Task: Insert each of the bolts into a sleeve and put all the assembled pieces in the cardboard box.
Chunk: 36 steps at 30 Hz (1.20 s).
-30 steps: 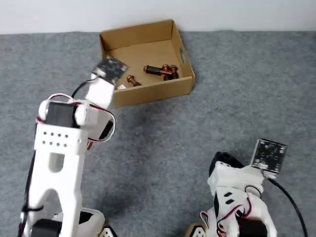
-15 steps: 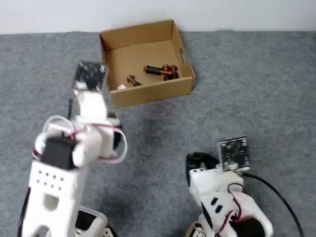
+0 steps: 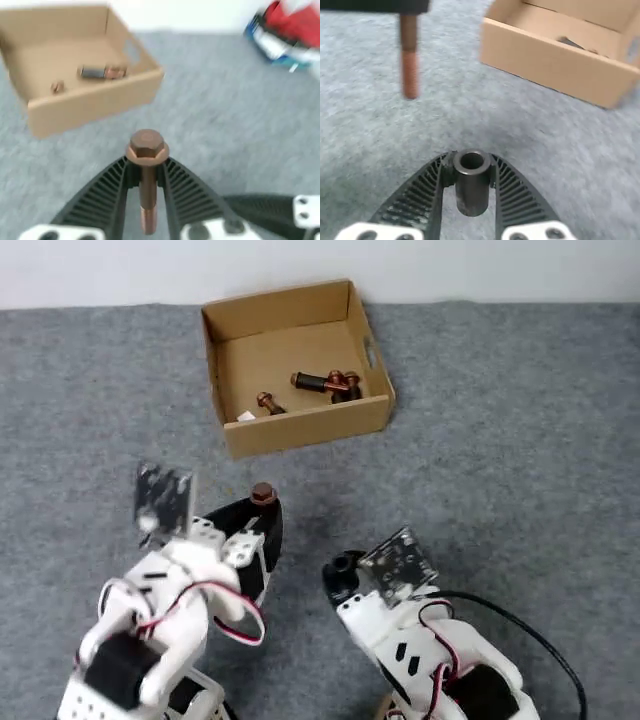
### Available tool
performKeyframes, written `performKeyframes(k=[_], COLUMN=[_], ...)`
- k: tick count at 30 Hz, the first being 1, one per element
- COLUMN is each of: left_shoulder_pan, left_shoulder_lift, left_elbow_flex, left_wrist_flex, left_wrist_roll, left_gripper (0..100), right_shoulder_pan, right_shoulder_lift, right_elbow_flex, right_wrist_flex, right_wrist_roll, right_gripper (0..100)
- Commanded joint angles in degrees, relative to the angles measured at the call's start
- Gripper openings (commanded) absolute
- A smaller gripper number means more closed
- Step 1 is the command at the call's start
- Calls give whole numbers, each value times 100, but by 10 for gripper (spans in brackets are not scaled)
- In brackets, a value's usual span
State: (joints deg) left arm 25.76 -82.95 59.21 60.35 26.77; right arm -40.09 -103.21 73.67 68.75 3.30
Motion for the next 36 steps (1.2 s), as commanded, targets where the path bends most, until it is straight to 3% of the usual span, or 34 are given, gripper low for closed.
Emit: performKeyframes(k=[1,7,11,27,36], left_shoulder_pan=[44,888,1240,1257,1266], left_shoulder_lift=[-1002,-2075,-2092,-2057,-2057], left_elbow_flex=[435,1095,1200,1516,1525], left_wrist_flex=[-659,-730,-756,-695,79], left_wrist_roll=[35,35,35,44,44], left_gripper=[5,5,5,5,5], right_shoulder_pan=[-312,-664,-743,-708,-699], right_shoulder_lift=[-4,-4,-4,-4,-4], right_elbow_flex=[9,149,220,-79,-220], right_wrist_flex=[-286,-541,-541,-725,-743], right_wrist_roll=[220,255,264,264,448], right_gripper=[8,8,8,8,8])
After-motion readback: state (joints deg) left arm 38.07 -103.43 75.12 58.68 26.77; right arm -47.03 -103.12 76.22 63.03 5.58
